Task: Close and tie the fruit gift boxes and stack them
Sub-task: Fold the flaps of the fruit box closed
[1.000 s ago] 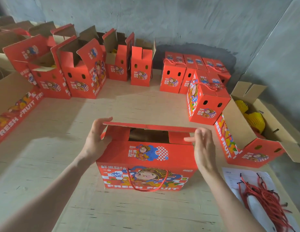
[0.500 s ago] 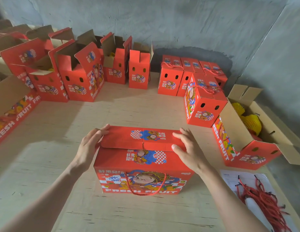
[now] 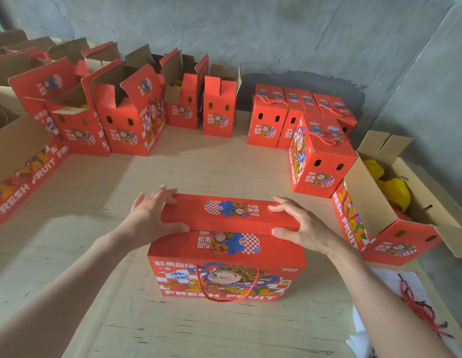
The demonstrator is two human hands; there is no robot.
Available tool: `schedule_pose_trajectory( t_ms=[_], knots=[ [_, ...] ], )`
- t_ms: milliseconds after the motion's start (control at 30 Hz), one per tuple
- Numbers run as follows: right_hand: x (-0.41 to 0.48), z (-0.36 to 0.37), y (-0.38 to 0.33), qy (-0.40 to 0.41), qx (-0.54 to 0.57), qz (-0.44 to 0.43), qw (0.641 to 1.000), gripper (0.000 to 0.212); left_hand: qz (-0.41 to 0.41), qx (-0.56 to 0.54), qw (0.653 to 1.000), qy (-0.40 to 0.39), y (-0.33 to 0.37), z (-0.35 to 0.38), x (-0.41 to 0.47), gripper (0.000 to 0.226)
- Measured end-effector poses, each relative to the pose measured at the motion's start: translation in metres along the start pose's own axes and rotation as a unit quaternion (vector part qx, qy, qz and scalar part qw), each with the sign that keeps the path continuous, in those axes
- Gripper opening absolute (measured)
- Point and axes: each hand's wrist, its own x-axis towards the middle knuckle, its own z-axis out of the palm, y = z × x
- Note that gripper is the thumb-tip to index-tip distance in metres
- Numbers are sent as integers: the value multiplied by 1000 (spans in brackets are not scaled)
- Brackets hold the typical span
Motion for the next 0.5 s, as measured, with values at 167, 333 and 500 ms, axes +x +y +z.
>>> schedule_pose_trajectory(
  t_ms=[167, 333, 500],
  knots=[
    [-2, 2, 2, 9, -16, -9, 1000, 45, 72, 139, 980, -120, 31, -1, 26, 98],
    [-3, 4, 0, 2, -43, -18, 999, 49, 143, 251, 941, -178, 33, -1, 32, 121],
    [-4, 5, -1, 2, -83, -21, 996, 50, 176, 280, 935, -131, 29, 3, 28, 111]
  ],
)
